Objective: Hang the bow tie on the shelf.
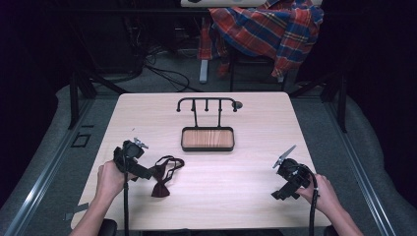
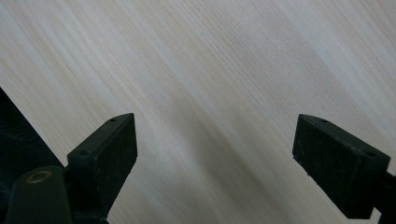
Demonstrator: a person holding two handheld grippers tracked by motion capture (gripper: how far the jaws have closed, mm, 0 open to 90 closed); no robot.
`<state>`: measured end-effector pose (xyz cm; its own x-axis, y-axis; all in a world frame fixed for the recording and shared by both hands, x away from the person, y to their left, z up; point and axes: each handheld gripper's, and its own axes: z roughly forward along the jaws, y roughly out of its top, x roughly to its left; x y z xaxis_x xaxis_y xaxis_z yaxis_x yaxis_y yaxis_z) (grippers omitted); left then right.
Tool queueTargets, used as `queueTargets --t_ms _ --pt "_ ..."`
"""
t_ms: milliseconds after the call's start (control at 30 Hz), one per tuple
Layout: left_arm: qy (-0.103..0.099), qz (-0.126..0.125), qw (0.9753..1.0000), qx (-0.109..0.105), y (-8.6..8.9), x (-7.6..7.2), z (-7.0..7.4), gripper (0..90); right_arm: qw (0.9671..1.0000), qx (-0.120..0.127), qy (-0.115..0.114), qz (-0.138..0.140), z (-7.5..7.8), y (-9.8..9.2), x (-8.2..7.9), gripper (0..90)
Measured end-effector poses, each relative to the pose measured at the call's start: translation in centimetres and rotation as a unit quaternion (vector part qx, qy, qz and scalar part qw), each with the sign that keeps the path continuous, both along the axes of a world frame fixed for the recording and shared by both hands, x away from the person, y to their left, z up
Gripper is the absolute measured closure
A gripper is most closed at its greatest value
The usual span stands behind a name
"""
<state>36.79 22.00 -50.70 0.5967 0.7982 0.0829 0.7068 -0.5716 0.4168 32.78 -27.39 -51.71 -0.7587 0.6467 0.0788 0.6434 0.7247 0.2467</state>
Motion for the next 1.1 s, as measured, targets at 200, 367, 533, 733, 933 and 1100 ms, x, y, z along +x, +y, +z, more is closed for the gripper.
queueTargets --t_ms 200,367,533,733,933,1100 --pt "0.002 -0.002 1.0 -0.002 0.0 0.1 0.0 0.1 0.9999 -0.01 0.002 0.006 0.1 0.0 0.0 13.5" --pt "0.0 -0.004 1.0 -0.004 0.0 0.1 0.1 0.1 1.0 -0.007 0.001 0.002 0.0 0.1 0.0 13.5" --pt "-0.004 -0.005 0.9999 -0.01 0.0 0.2 0.3 0.1 1.0 -0.003 0.001 -0.002 -0.1 0.2 0.0 13.5" --pt "-0.002 -0.007 0.9998 -0.017 -0.1 0.5 0.5 0.1 1.0 -0.009 0.002 0.001 0.0 0.3 0.0 13.5" --pt "0.0 -0.01 0.9996 -0.027 -0.2 1.0 0.5 0.0 0.9999 -0.01 0.004 0.001 -0.1 0.3 0.0 13.5" --pt "0.001 -0.013 0.9994 -0.031 -0.5 1.5 0.6 0.0 0.9999 -0.011 0.006 0.003 -0.1 0.3 0.0 13.5"
